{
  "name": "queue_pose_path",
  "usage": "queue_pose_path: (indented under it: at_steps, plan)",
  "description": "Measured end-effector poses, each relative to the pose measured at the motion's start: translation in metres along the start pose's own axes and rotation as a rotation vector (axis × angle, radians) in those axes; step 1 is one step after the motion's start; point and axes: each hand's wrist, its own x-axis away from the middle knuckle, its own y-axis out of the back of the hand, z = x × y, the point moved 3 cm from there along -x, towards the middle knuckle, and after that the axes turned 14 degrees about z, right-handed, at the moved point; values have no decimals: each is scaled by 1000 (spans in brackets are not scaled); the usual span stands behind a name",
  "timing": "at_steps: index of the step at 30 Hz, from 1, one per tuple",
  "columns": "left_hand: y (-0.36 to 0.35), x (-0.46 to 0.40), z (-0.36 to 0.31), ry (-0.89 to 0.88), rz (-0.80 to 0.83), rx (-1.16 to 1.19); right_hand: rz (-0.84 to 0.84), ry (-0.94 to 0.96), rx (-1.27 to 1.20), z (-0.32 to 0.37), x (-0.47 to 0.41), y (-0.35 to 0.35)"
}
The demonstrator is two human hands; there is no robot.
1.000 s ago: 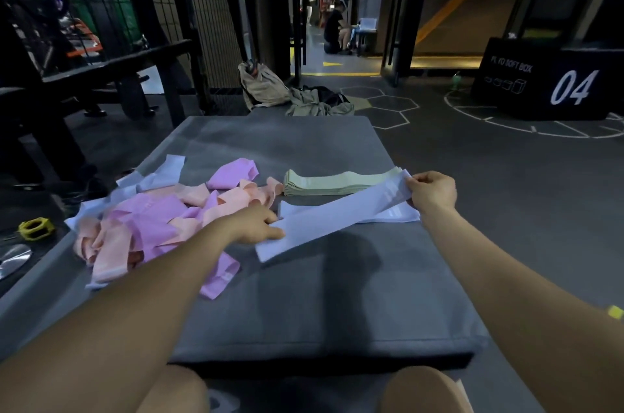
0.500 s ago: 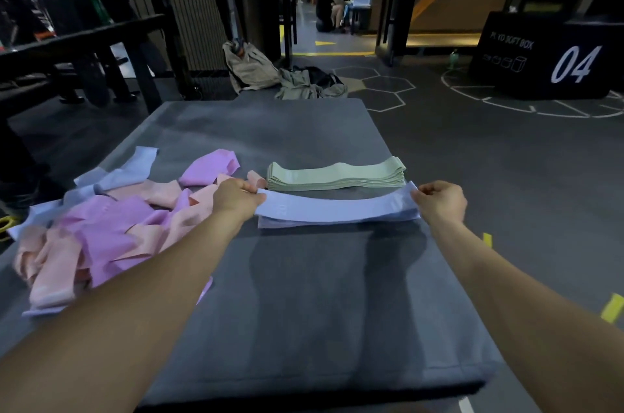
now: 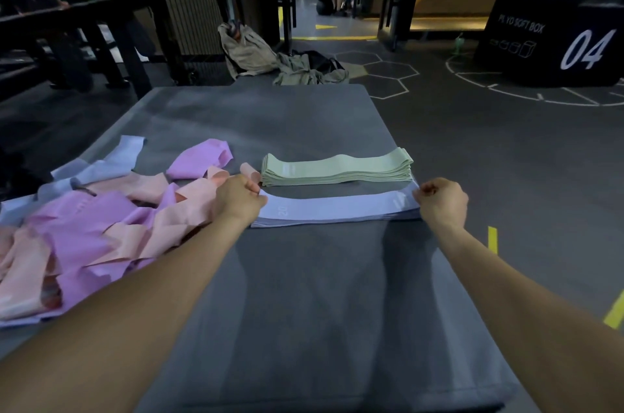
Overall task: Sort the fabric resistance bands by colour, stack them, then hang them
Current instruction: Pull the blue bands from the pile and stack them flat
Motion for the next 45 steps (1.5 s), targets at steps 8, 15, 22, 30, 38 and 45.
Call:
queue_pose_path:
  at_steps: [8, 15, 22, 30, 38, 45]
  plan:
    - [-5, -1, 4, -54, 26, 62, -37, 54, 135, -1, -3, -5]
    - [-5, -3, 15, -223, 200, 125, 132, 457, 478, 44, 17, -37]
    - [-4, -5, 33, -184, 472, 156, 620, 647, 618, 81, 47, -108]
    - [-5, -11, 35, -221, 480, 174, 697, 605, 700, 88, 41, -125]
    - [-2, -7, 32, -225, 489, 157, 715, 580, 689, 91, 45, -124]
    - [38, 4, 22, -373, 387, 120, 637, 690, 590, 146, 64, -137]
